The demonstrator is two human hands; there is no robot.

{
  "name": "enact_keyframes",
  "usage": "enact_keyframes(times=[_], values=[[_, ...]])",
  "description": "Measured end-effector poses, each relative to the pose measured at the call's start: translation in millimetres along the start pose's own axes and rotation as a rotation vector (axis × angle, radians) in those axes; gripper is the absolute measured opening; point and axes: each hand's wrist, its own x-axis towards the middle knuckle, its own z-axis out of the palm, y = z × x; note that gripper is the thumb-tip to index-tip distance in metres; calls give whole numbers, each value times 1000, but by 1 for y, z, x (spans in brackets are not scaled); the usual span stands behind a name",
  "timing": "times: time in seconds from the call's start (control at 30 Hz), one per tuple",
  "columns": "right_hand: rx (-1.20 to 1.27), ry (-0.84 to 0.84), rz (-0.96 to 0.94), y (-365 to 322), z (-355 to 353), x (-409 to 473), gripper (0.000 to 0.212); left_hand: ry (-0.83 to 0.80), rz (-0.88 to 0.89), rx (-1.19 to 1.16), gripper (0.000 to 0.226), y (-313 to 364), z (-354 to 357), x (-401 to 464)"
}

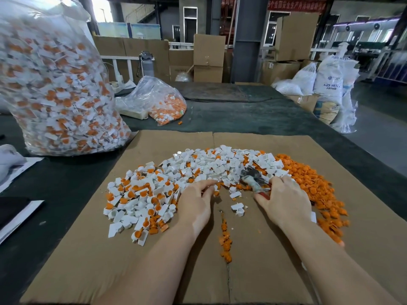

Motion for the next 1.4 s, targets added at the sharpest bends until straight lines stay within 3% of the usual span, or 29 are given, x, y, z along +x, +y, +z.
enact_keyframes(times=[0.1,0.27,0.33,0.63,1.1,1.4], values=[[-88,27,-38,-7,-1,-4,60,7,0,-8,23,-3,-1,1],[475,227,-389,-41,0,-22,26,-11,20,-47,20,-3,-1,1],[547,252,-442,-50,4,-29,19,-19,38,-39,20,-2,-2,-1],[644,297,-327,-53,16,-36,6,-126,108,-12,35,-2,-2,-7],[656,283,-354,-49,13,-37,7,-103,184,92,31,-1,0,-10],[537,456,-95,-47,21,-33,8,74,247,100,21,2,-1,-11]])
